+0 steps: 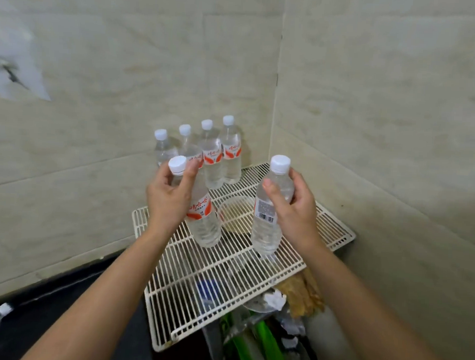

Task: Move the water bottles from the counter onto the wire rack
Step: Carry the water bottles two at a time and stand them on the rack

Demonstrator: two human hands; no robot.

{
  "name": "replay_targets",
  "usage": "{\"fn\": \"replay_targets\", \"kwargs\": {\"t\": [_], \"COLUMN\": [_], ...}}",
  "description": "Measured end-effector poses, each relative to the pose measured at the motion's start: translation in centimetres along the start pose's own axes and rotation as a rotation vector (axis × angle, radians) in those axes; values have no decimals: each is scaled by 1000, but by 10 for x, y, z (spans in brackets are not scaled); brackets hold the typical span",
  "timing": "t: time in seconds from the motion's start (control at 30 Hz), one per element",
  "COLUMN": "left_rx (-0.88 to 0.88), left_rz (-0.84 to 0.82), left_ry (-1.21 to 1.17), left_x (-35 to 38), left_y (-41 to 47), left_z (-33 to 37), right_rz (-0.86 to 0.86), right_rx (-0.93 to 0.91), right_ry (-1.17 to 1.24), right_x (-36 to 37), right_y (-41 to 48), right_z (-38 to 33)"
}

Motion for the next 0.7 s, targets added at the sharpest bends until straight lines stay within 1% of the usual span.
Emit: {"fn": "replay_targets", "kwargs": {"t": [0.1, 0.27, 0.4, 0.5, 0.57, 0.7], "left_rx": [-29, -79, -101, -99, -100, -115], "left_rz": [-3, 70, 136, 152, 148, 147], "left_ry": [28, 86, 183, 262, 267, 229], "left_x": [-4, -10, -13, -16, -16, -10], "left_y": [20, 44, 59, 75, 84, 83], "left_z": [-15, -31, -35, -37, -43, -59], "right_rz": [-36, -76, -116, -149, -173, -329], "right_rx": [37, 25, 59, 45, 32, 45], "right_ry": [-1, 11, 23, -9, -39, -211], "right_x": [9, 35, 61, 79, 89, 101], "right_y": [29, 75, 110, 132, 141, 146], "right_z": [18, 39, 48, 45, 46, 54]}}
Point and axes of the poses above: each hand's wrist, its own y-axis towards the middle knuckle, its own x-axis out of the palm, z = x × y, the point moved 5 cm from there along y, towards the middle knuckle, and after that the axes turned 13 degrees about -z, right-handed, at the moved point
